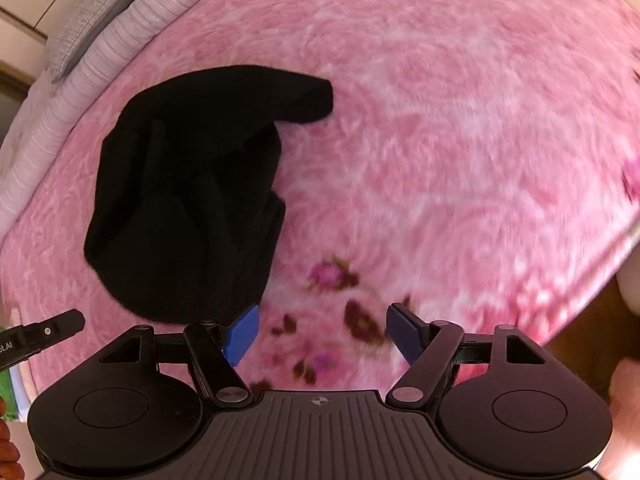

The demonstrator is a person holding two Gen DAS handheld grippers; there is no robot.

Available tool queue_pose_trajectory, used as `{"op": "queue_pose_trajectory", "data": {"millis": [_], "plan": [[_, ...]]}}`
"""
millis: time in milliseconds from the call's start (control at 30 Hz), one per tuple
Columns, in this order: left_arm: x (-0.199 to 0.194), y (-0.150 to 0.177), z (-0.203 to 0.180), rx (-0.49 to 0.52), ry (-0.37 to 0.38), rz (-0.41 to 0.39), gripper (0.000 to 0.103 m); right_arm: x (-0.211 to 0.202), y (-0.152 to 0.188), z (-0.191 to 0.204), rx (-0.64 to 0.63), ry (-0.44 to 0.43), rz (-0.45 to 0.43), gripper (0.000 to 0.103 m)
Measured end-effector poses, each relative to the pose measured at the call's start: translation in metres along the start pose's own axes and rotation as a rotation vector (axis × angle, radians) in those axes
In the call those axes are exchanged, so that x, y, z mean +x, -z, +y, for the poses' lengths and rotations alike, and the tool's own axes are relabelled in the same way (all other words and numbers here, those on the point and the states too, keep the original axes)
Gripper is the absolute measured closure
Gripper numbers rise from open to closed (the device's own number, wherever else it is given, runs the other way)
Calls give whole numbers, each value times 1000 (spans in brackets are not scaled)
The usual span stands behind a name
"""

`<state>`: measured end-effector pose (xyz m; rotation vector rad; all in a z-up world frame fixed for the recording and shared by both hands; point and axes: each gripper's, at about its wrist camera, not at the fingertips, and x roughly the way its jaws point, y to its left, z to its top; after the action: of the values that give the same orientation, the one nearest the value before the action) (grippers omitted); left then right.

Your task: Fold clothes

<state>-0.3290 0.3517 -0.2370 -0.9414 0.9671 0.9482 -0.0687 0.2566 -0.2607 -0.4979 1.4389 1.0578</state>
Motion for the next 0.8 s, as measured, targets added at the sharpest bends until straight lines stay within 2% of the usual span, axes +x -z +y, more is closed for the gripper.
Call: {"op": "queue_pose_trajectory", "data": {"millis": [233,433,633,700,767,800], "plan": [[21,-26,-24,-49,-68,-32,77,18,-58,-28,-86,10,45,28],[52,-55,-48,20,-173,-63,72,38,-93,-41,-130,0,81,28],[99,-70,-48,64,-314,-1,70,58,-109,-39,-150,4,121,28],[101,-69,-47,89,-361,-15,80,63,-112,-34,-159,6,129,28],[90,-67,-47,112,-354,-51,82,65,-113,-29,-161,13,133,28],[82,-65,-46,124,-336,-75,80,66,-113,-26,-159,16,133,28]]}}
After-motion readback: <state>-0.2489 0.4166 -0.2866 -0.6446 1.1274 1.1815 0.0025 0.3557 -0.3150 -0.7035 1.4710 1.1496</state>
